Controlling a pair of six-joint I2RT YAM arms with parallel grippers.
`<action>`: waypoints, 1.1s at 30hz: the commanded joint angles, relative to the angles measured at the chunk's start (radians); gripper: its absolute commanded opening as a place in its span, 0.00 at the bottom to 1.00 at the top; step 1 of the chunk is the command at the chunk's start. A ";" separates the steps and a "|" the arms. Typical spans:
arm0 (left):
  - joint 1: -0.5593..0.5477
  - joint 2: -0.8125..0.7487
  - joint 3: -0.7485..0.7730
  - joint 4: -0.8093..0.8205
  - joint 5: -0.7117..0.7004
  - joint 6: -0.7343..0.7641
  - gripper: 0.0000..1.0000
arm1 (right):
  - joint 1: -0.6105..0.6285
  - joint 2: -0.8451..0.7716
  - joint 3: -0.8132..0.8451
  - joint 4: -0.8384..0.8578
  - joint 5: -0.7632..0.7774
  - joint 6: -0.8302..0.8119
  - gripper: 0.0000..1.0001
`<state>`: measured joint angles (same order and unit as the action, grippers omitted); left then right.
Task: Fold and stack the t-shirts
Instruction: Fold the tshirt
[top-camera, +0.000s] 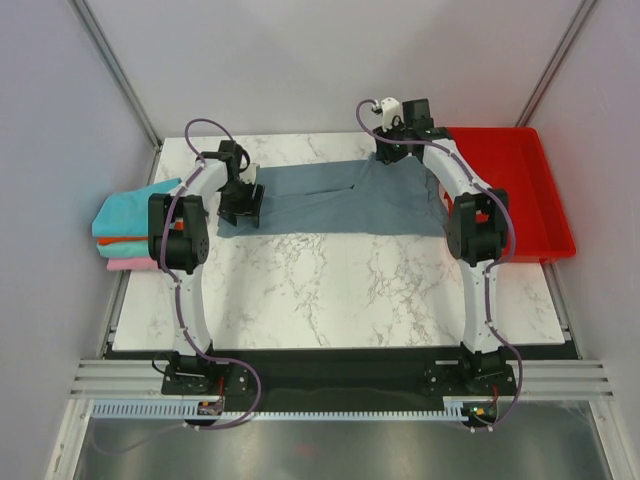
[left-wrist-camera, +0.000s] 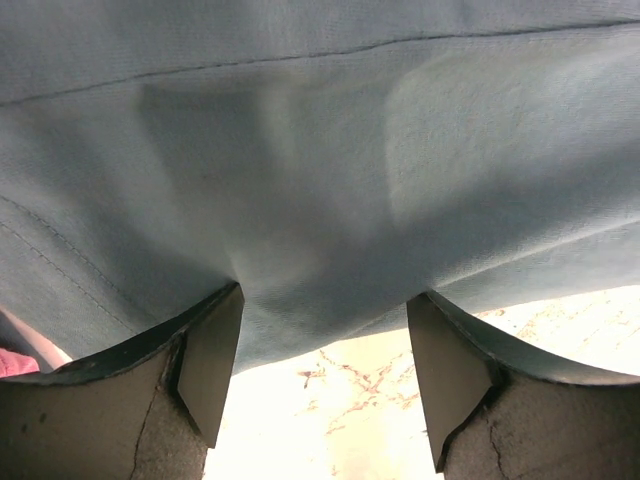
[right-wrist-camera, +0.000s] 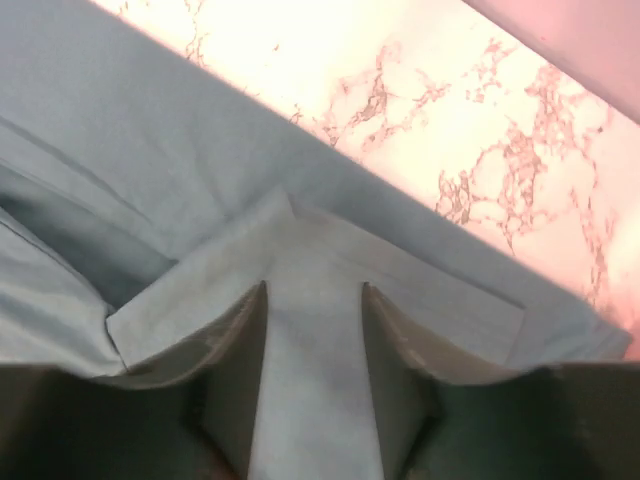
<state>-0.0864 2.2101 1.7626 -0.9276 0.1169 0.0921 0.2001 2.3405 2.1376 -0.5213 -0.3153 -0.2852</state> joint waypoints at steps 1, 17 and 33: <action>0.007 -0.012 -0.002 0.035 0.024 -0.023 0.77 | 0.028 0.030 0.045 0.029 0.048 0.026 0.54; -0.007 -0.254 0.014 0.013 0.041 0.008 0.86 | -0.051 -0.270 -0.376 0.076 0.003 0.199 0.64; 0.027 0.013 0.155 0.087 -0.178 0.037 0.83 | -0.123 -0.058 -0.354 0.102 -0.148 0.331 0.64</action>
<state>-0.0666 2.2074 1.8614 -0.8814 0.0120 0.0944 0.0837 2.2658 1.7496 -0.4427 -0.4526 0.0174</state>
